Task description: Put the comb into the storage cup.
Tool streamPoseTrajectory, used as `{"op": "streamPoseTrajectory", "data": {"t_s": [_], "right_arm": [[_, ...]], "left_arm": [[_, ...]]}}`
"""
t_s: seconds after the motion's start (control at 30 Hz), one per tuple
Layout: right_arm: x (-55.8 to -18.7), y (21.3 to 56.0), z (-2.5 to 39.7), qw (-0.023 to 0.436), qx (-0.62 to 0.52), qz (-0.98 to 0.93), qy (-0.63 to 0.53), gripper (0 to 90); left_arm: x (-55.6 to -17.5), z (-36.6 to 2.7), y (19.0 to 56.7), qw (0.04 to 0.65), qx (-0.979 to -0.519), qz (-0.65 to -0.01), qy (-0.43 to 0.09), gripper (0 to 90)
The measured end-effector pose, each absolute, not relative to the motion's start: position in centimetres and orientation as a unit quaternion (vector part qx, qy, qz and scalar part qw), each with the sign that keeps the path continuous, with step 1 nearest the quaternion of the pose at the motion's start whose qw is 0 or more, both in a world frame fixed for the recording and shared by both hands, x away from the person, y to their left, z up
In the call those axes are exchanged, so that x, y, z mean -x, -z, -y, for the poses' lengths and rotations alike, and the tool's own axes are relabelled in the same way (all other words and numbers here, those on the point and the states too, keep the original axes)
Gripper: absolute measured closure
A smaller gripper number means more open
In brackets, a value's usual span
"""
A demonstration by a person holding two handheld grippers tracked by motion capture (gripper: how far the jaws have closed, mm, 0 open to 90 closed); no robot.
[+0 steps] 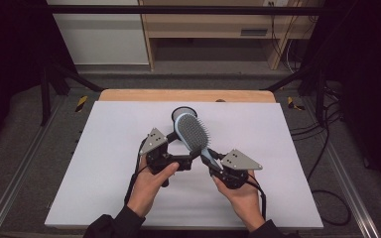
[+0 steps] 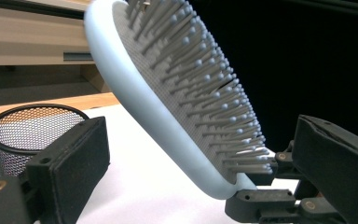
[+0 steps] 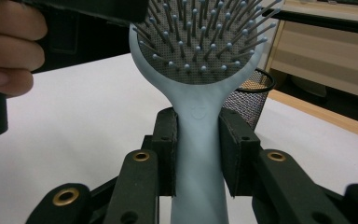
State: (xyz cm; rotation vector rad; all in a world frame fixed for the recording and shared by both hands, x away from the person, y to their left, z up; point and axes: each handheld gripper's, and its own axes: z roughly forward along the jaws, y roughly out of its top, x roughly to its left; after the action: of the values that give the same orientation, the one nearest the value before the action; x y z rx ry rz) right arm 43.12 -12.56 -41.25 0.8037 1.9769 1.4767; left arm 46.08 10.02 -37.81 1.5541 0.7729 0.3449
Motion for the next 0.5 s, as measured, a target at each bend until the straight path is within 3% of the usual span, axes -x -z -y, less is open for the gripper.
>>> {"op": "streamPoseTrajectory", "data": {"t_s": [0.5], "right_arm": [[-43.26, 41.53, 12.56, 0.229, -0.286, -0.728, -0.579, 69.6]], "left_arm": [[-46.78, -9.76, 37.30, 0.655, -0.653, -0.353, -0.144, 7.1]]}}
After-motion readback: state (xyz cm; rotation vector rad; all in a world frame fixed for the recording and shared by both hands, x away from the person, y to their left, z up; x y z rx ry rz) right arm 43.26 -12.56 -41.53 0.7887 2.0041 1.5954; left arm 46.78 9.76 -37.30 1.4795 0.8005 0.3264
